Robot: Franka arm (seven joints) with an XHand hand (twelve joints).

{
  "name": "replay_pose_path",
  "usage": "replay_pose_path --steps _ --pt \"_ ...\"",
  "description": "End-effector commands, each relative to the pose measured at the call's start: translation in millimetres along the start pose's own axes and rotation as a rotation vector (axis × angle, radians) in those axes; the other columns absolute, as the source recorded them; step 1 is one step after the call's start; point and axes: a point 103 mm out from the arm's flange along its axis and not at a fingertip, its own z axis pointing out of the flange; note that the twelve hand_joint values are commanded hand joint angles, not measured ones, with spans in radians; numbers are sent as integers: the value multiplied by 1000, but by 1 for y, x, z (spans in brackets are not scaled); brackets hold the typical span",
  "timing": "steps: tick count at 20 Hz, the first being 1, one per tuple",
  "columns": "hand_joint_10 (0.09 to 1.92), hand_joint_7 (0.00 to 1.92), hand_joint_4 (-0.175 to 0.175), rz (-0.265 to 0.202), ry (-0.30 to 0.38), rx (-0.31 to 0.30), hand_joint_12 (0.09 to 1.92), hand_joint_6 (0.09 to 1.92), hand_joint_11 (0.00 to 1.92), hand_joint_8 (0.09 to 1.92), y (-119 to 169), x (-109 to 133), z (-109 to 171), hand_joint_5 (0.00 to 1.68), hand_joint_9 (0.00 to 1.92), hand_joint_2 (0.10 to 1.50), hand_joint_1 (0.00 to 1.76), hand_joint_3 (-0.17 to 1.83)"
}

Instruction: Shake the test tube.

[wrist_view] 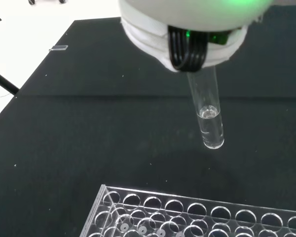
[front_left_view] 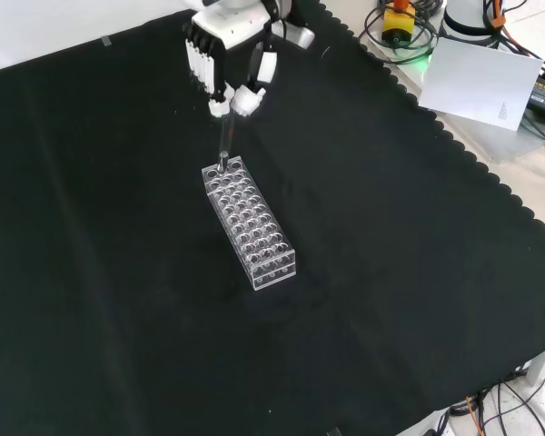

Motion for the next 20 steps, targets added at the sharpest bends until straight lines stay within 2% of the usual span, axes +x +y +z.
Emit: replay_pose_path --steps 1,8,12,16,20 --pt "401 1468 -175 -19 13 0 1021 87 1411 547 -3 10 -5 1421 1410 637 1442 577" --pt "402 1469 -175 -109 45 -10 1021 87 1410 546 1 50 -10 1423 1410 636 1442 579" --pt "402 1469 -175 -127 40 -7 1021 87 1410 546 3 57 -11 1424 1410 636 1442 580" --pt "402 1470 -175 -87 -4 23 1021 87 1410 545 -1 36 -4 1424 1410 635 1442 580" --pt "401 1470 -175 2 -74 70 1021 87 1410 545 -12 -7 8 1425 1410 635 1442 581"
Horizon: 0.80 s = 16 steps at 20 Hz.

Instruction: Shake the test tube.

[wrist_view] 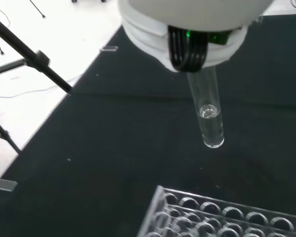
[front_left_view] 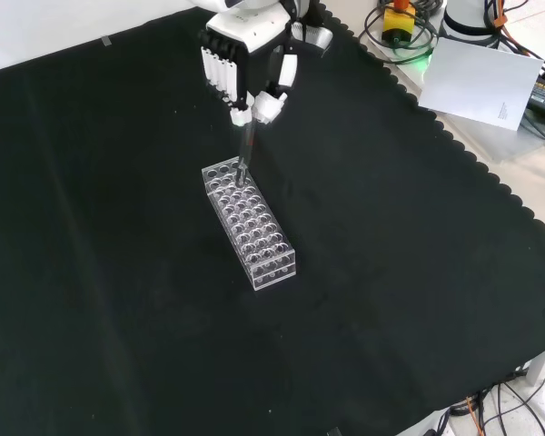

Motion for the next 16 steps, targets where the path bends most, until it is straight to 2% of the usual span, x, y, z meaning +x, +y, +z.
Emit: replay_pose_path --steps 1,4,9,13,16 --pt "401 1470 -175 129 -99 76 1021 87 1410 545 -22 -61 17 1425 1410 635 1442 581" --pt "401 1470 -175 200 -148 103 1021 87 1410 545 -37 -96 18 1426 1410 635 1442 581" --pt "401 1470 -175 276 -207 117 1021 87 1409 545 -55 -136 11 1427 1410 635 1442 581" --pt "401 1470 -175 308 -215 105 1021 87 1409 545 -59 -148 3 1428 1410 635 1442 581" --pt "400 1470 -175 303 -204 92 1021 87 1408 545 -55 -143 0 1428 1410 635 1442 582"
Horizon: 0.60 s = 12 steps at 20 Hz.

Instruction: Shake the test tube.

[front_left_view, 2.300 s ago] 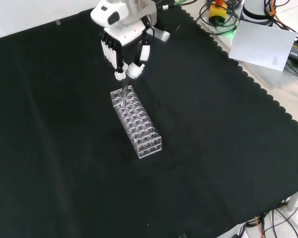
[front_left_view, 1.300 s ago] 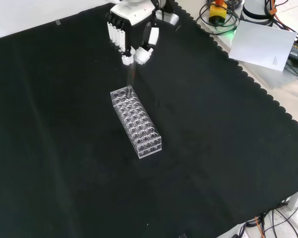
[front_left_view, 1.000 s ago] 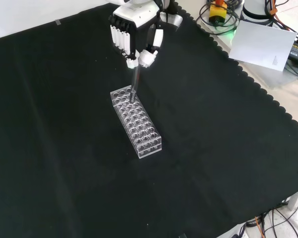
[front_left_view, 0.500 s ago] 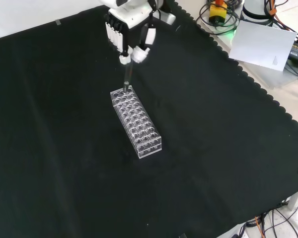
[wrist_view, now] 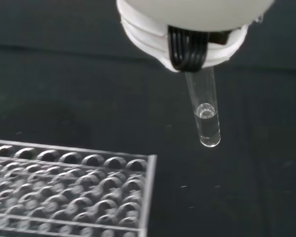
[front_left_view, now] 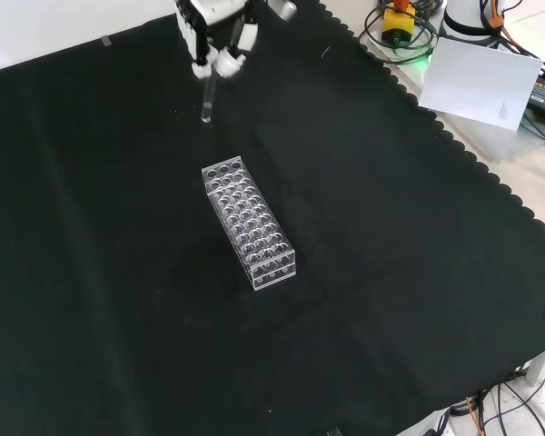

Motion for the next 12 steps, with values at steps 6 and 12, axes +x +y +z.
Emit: replay_pose_path --steps 6,12 --pt "400 1470 -175 -72 39 -8 1020 87 1408 545 8 43 -3 1430 1410 634 1442 582" --pt "399 1471 -175 -170 75 -22 1020 87 1407 544 17 92 -11 1431 1411 634 1442 582"
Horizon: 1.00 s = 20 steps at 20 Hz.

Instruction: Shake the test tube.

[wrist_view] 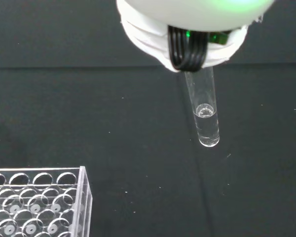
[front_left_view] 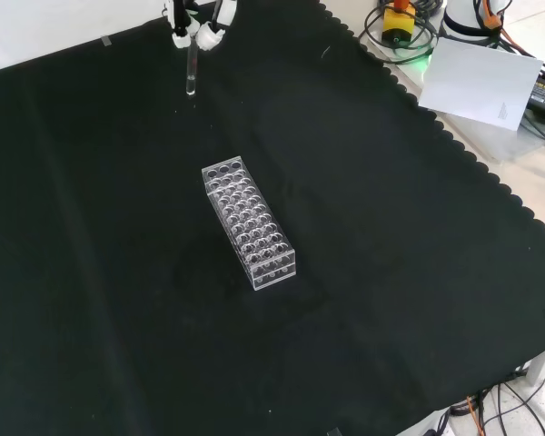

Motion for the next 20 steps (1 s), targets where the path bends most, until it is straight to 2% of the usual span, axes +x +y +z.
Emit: replay_pose_path --steps 1,8,13,17,20 --pt "399 1471 -175 -292 47 -21 1020 87 1407 544 0 155 -10 1431 1411 634 1442 582" --pt "399 1471 -175 -356 90 -29 1020 87 1407 544 -3 189 -16 1432 1410 634 1442 583" --pt "400 1472 -175 -383 95 -34 1020 87 1406 544 -3 197 -19 1433 1410 634 1442 583" --pt "400 1472 -175 -374 76 -29 1020 87 1407 543 -1 190 -17 1434 1410 633 1443 583" --pt "400 1472 -175 -337 56 -25 1020 87 1407 544 1 174 -14 1434 1410 633 1443 584"
